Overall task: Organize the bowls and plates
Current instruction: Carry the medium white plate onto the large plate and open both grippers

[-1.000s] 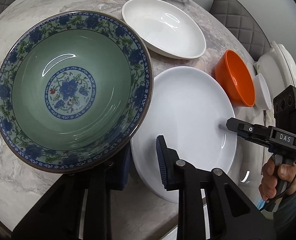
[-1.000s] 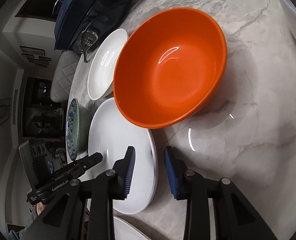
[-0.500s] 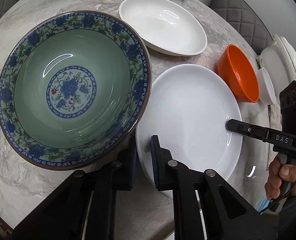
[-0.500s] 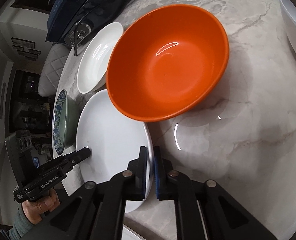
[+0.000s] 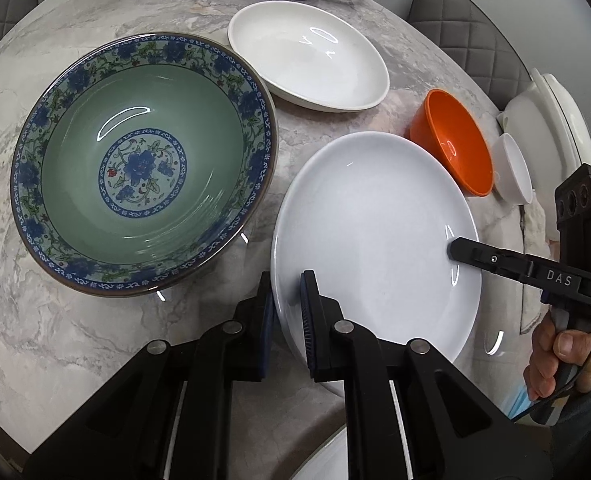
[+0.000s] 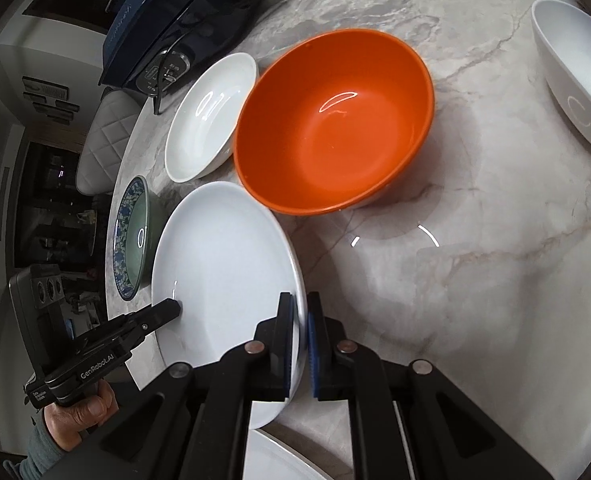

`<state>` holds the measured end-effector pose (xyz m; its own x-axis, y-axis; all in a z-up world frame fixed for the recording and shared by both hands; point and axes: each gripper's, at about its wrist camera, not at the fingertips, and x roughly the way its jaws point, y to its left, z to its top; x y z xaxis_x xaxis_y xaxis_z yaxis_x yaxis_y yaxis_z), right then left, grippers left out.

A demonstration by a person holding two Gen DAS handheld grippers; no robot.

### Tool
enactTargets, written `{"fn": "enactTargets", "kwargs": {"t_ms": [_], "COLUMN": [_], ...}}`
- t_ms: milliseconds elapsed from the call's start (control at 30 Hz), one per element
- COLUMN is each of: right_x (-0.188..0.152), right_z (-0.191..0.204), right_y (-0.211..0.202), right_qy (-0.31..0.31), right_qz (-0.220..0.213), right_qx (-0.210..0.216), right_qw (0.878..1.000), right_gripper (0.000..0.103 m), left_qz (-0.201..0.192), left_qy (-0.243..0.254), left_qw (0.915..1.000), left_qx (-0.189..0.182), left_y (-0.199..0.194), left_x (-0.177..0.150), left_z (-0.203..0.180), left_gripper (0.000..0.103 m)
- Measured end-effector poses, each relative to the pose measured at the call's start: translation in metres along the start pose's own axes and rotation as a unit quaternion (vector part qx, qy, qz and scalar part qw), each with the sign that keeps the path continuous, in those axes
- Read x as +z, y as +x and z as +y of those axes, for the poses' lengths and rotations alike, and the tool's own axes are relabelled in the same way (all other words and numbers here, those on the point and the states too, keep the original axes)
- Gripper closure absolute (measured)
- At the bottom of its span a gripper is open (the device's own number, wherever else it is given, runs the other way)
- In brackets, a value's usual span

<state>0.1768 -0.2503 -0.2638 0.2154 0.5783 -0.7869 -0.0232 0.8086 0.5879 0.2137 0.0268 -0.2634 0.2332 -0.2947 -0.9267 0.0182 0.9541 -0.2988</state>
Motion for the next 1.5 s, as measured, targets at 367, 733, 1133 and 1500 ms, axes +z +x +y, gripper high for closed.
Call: {"fn": "enactTargets", "kwargs": {"t_ms": [367,733,1133,1500], "right_x": [-0.009,-0.032,-0.118,-0.216], "right_z": [0.005,0.024,0.038,0.006], "right_y": [-0.013,-0.048,-0.092,-0.064], "right_qy": [-0.005,-0.023,-0.011,0.052], "right_qz": [-0.016,-0.041,-0.074,-0.055], "right_qx": [-0.002,0.000,-0.012,-0.045], "right_qw": [1.000,0.999,0.997,0.996], "right_gripper": [0.094,0.094,0.094,0.094], "left_qz": [-0.015,-0.034,-0.030,0.026], "left_qy": [0.010,0.038,0.097,0.155], "left_qw": [0.9998,0.9986,0.9941,0.9873], "left_qx": [-0.001,-0.016,-0.037,-0.026], "left_y": [-0.023,-0.072,-0.121,-0.081], "left_x": [-0.010,-0.040,-0.122,-0.198], "left_z": [-0.001,-0.014,-0.036,-0.036], "left_gripper": [0.092,0.092,0.092,0.092]}}
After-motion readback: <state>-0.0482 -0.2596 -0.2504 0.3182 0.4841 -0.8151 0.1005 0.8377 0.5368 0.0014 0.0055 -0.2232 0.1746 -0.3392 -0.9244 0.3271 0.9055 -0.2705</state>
